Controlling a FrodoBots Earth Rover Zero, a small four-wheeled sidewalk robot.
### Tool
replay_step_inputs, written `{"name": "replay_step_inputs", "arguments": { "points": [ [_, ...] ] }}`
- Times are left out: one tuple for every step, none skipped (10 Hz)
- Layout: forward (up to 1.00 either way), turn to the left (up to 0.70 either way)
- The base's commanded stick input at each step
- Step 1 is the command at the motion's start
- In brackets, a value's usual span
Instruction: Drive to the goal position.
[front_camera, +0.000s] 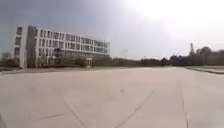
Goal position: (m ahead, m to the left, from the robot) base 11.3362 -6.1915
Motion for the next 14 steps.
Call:
{"name": "replay_step_inputs", "arguments": {
  "points": [
    [0.70, -0.35],
    [0.70, -0.35],
    [0.70, -0.09],
    [0.70, -0.07],
    [0.70, -0.04],
    [0.70, -0.02],
    [0.70, 0.00],
    [0.70, 0.00],
    [0.70, 0.00],
    [0.70, 0.00],
    [0.70, 0.00],
    [0.70, 0.00],
    [0.70, 0.00],
    [0.70, 0.00]
  ]
}}
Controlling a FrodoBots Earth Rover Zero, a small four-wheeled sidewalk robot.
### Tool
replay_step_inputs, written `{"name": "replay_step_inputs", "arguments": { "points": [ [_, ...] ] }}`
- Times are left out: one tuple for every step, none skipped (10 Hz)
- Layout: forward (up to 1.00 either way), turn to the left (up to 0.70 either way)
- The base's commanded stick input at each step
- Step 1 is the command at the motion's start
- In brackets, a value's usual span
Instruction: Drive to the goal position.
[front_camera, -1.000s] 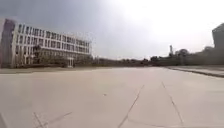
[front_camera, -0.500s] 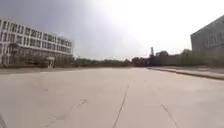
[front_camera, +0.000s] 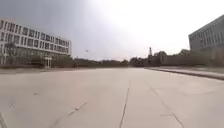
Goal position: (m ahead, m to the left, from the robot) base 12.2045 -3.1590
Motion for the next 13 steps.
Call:
{"name": "replay_step_inputs", "arguments": {
  "points": [
    [0.70, 0.00],
    [0.70, 0.00],
    [0.70, 0.00],
    [0.70, 0.00],
    [0.70, 0.00],
    [0.70, 0.00],
    [0.70, 0.00],
    [0.70, 0.00],
    [0.70, 0.00],
    [0.70, 0.00],
    [0.70, 0.00],
    [0.70, 0.00],
    [0.70, 0.00]
  ]
}}
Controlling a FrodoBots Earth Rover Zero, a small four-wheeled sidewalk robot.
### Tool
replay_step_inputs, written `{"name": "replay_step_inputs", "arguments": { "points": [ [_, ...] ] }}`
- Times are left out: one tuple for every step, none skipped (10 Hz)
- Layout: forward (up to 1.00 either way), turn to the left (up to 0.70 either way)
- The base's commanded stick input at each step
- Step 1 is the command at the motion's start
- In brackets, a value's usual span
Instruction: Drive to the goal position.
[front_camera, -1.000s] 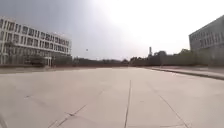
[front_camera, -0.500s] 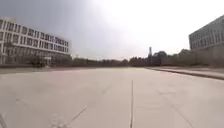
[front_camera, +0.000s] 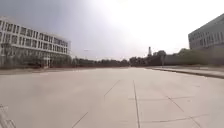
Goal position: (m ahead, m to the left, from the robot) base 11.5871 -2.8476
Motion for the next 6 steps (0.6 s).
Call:
{"name": "replay_step_inputs", "arguments": {
  "points": [
    [0.70, 0.00],
    [0.70, 0.00],
    [0.70, 0.00],
    [0.70, 0.00],
    [0.70, 0.00],
    [0.70, 0.00]
  ]
}}
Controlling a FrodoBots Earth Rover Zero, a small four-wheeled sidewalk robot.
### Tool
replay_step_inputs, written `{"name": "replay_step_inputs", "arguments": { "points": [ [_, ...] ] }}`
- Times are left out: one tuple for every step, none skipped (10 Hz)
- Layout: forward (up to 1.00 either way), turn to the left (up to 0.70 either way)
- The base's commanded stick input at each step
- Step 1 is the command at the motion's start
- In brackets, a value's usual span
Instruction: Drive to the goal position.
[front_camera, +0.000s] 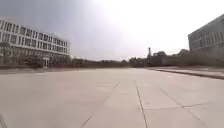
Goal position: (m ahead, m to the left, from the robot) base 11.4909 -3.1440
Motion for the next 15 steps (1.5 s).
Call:
{"name": "replay_step_inputs", "arguments": {
  "points": [
    [0.70, 0.00],
    [0.70, 0.00],
    [0.70, 0.00],
    [0.70, 0.00],
    [0.70, 0.00],
    [0.70, 0.00],
    [0.70, 0.00],
    [0.70, 0.00],
    [0.70, 0.00],
    [0.70, 0.00],
    [0.70, 0.00],
    [0.70, 0.00],
    [0.70, 0.00],
    [0.70, 0.00],
    [0.70, 0.00]
  ]
}}
